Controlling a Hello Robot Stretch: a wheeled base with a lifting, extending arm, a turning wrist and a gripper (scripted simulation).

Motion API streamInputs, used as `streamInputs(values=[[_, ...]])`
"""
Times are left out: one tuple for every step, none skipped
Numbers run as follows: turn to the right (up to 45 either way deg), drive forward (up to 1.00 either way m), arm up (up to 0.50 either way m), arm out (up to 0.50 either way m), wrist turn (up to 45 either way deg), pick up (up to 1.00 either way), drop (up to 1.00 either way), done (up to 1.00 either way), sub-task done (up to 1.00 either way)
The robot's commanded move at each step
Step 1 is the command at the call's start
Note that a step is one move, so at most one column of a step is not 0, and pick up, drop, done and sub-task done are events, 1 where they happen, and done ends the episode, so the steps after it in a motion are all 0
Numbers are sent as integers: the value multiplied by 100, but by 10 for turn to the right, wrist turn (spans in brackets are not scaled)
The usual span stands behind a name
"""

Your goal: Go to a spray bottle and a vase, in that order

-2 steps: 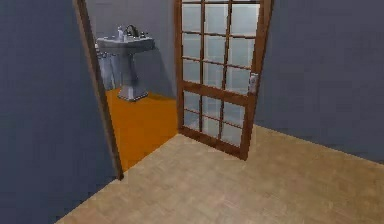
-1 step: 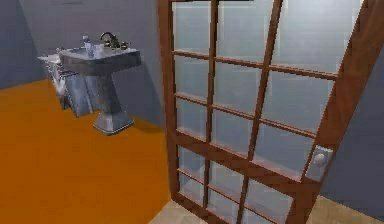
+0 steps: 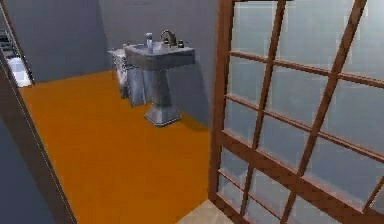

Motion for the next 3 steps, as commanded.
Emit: streamInputs(values=[[0,15,0,0,0,0,0,0,0],[-60,0,0,0,0,0,0,0,0],[0,55,0,0,0,0,0,0,0]])
